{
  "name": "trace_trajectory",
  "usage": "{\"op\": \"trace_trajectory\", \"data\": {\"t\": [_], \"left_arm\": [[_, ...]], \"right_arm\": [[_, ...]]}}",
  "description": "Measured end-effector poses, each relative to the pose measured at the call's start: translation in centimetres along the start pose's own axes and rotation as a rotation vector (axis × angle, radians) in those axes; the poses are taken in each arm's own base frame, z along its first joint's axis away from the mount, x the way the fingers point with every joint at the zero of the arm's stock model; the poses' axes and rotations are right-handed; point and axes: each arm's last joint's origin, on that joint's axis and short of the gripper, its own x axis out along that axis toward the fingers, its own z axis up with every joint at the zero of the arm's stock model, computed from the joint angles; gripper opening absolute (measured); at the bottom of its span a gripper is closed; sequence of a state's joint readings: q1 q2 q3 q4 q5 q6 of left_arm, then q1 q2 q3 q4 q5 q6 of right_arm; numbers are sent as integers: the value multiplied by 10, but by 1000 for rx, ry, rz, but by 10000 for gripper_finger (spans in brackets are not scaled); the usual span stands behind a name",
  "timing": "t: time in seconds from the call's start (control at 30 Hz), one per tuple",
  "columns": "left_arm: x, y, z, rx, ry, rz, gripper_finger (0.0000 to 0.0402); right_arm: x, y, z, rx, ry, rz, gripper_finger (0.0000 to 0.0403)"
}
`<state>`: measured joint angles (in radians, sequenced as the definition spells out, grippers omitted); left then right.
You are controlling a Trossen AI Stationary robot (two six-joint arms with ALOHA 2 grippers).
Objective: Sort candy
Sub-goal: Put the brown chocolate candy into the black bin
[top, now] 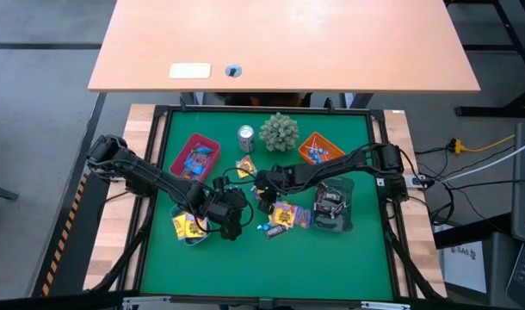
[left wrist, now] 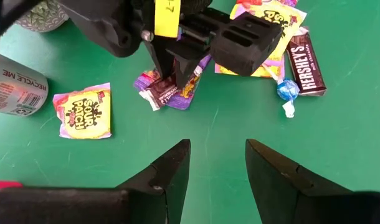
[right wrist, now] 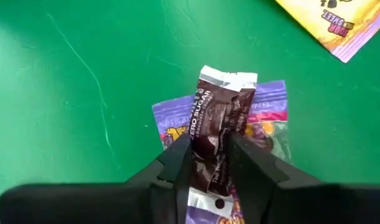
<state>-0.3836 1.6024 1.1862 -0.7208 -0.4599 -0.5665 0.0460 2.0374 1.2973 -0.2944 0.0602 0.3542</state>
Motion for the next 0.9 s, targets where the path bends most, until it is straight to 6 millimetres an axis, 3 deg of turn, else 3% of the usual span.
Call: {"op": "trace_trajectory", "data": {"t": [0.33, 0.63, 0.9], "left_arm": [[0, 0, 0, 0, 0, 0, 144], [0, 0, 0, 0, 0, 0, 144], [0, 0, 0, -1, 0, 0, 144]], "right_arm": [[1, 0, 0, -1, -5, 2, 8], [-4, 0, 1, -22, -9, 3, 4], [-39, 1, 11, -45, -52, 19, 2]]}}
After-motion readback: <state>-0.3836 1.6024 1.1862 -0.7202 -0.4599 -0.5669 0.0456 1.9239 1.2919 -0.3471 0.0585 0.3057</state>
